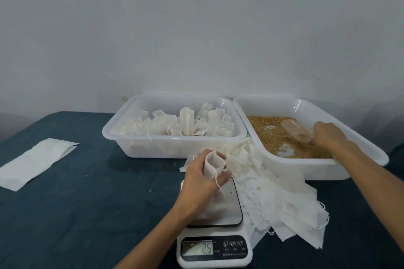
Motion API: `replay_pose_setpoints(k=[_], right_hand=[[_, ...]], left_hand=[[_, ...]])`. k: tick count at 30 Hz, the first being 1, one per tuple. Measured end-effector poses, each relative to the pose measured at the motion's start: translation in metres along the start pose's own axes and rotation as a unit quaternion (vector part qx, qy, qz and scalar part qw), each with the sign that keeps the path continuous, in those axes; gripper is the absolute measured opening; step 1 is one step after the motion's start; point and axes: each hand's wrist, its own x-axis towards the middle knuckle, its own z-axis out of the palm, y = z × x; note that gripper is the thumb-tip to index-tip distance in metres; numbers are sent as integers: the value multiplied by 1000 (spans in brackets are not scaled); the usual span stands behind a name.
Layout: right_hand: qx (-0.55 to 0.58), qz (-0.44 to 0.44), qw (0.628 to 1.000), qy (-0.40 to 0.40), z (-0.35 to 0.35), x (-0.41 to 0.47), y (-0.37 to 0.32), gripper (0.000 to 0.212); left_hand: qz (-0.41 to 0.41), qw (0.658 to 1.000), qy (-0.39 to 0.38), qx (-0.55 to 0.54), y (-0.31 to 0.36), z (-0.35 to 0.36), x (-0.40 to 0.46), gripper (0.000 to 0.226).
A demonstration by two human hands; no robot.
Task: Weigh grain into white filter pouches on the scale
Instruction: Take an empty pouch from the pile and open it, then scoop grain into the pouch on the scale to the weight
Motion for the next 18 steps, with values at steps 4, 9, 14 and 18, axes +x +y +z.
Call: replay_pose_setpoints(k=[4, 9, 14, 18], right_hand=[[-53, -15, 998, 4, 1, 1, 0, 12], [-33, -119, 992, -15, 0, 2, -12, 18], [-41, -202, 977, -62, -3, -3, -30, 32], [-92, -232, 963, -102, -17, -9, -26, 37]], left_hand=[[3, 1000, 3, 0, -2, -2, 2, 25], [22, 1000, 5, 1, -3, -4, 4, 26], [33, 999, 5, -2, -3, -7, 5, 24], [36, 999, 8, -4, -3, -8, 6, 24]])
